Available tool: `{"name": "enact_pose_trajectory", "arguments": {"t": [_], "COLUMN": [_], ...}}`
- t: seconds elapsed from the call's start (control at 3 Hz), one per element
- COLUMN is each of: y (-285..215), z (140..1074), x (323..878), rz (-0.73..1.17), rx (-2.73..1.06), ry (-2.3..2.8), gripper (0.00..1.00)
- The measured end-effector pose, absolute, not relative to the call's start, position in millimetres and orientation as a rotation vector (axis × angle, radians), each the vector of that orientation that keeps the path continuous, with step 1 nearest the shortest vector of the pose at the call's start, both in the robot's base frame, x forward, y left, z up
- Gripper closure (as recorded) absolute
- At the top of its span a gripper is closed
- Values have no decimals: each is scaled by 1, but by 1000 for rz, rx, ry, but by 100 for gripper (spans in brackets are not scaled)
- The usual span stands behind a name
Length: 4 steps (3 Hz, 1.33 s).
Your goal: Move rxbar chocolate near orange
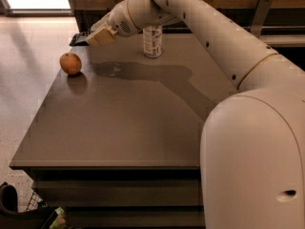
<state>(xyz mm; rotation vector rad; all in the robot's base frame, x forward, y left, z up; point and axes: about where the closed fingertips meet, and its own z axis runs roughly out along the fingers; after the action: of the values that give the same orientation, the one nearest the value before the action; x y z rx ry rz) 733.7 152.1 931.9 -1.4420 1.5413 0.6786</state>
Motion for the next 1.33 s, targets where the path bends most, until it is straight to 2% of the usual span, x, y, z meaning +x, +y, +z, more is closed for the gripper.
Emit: {"name": "enact_pose_trajectory", "arguments": {"t": [0.67, 1.0, 1.33], "y": [133, 132, 135], "z": [953, 962, 960], "x": [755, 757, 757], "rz": [795, 796, 802], "rx": [-1416, -1409, -1413], "ry": [1431, 1412, 1413], "gripper": [100, 86, 62]}}
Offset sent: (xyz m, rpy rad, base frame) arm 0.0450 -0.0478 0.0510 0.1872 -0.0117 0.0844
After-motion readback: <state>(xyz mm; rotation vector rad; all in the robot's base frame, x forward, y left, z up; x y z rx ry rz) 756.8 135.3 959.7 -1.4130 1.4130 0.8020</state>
